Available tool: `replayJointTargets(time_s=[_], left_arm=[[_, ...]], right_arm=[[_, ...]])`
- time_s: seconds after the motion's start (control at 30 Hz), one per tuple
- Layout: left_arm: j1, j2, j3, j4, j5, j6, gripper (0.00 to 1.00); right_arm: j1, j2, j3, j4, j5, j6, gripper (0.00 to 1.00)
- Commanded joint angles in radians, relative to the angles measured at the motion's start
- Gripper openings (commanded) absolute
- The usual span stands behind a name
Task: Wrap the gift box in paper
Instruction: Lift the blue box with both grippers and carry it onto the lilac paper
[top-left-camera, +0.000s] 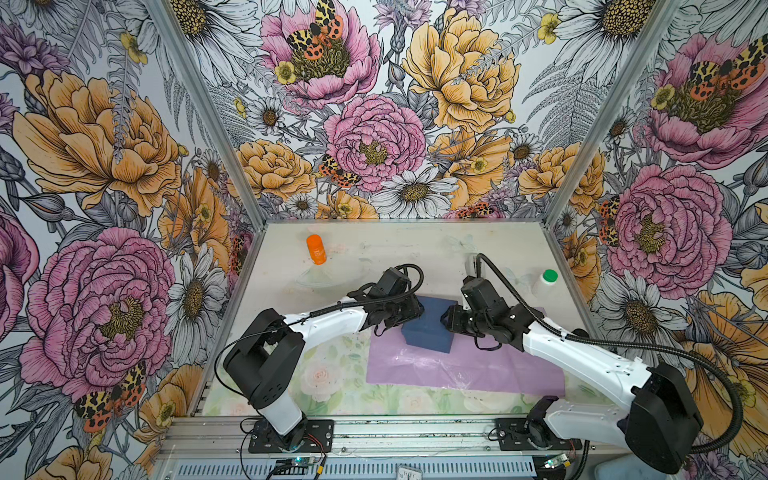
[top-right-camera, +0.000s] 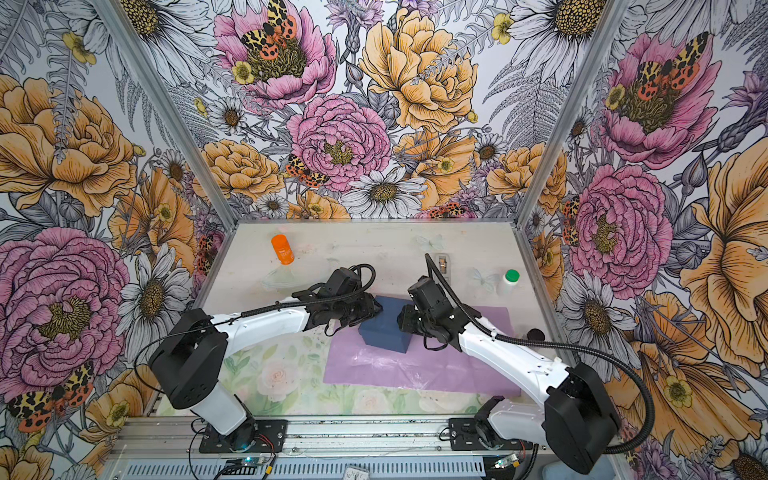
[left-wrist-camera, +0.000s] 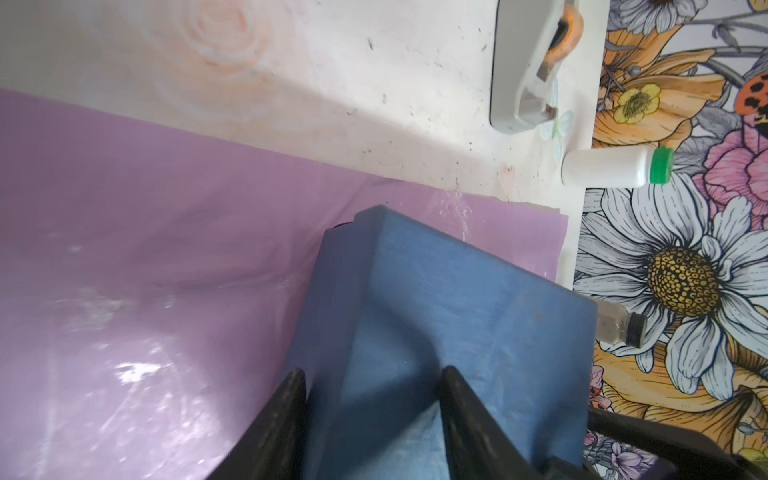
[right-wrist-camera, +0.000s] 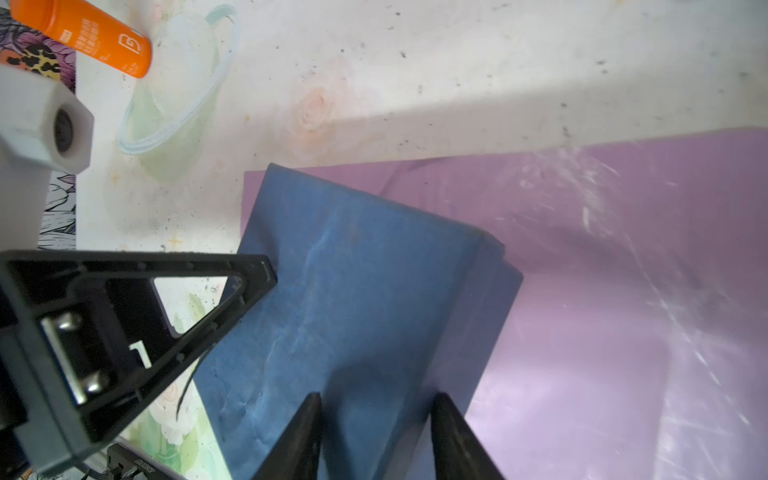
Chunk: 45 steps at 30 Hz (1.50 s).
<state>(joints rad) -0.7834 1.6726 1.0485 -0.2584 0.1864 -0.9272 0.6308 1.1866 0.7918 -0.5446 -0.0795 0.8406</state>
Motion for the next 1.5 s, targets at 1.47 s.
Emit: replayJointTargets(time_s=[1.47], left_arm=[[-0.107, -0.019, -0.033, 0.084, 0.011, -0.092, 0.74]], right_arm=[[-0.37, -0.113, -0.092, -0.238, -0.206, -0.202, 0.8]])
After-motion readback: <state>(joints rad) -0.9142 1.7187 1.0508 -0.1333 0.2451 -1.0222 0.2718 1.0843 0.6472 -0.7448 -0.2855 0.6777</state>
